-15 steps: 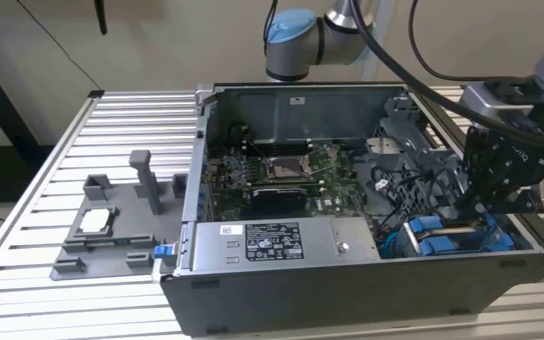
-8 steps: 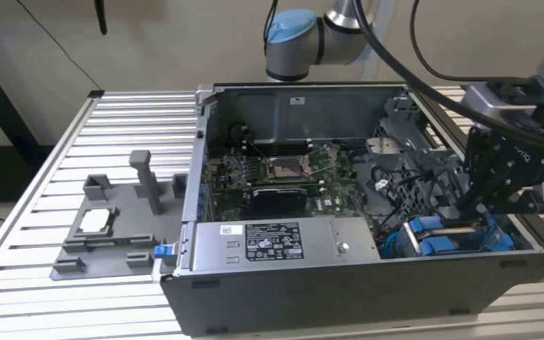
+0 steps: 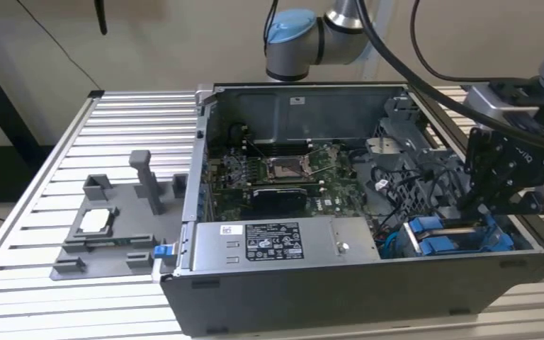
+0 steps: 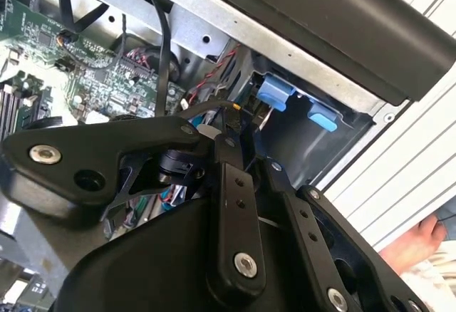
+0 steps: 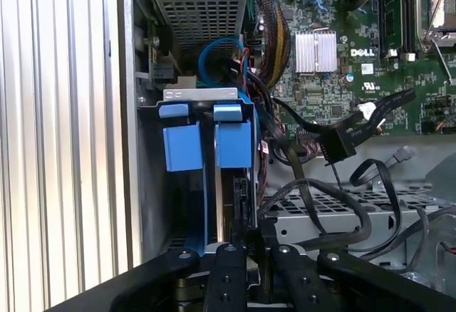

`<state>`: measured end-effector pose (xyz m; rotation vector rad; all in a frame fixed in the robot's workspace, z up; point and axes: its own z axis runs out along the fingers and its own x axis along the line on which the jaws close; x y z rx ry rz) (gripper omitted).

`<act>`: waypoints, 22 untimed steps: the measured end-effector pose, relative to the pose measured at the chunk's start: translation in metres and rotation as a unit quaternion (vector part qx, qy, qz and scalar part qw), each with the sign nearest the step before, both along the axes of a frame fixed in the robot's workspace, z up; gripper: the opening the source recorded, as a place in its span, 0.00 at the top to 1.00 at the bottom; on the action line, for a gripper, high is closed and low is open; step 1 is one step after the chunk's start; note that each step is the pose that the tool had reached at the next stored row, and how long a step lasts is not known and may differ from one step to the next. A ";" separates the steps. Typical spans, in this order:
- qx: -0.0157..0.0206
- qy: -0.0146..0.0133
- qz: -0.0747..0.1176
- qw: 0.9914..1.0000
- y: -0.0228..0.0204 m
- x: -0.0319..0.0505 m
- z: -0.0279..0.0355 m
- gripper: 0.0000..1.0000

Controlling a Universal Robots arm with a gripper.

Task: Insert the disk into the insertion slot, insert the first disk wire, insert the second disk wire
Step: 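Insert the first disk wire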

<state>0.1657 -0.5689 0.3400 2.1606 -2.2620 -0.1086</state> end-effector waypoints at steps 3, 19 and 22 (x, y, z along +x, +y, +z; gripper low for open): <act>0.000 0.000 0.001 1.000 -0.0003 0.0001 -0.0003 0.81; 0.000 0.000 0.002 1.000 -0.0020 0.0001 -0.0025 0.81; 0.000 0.000 0.002 1.000 -0.0018 0.0001 -0.0029 0.81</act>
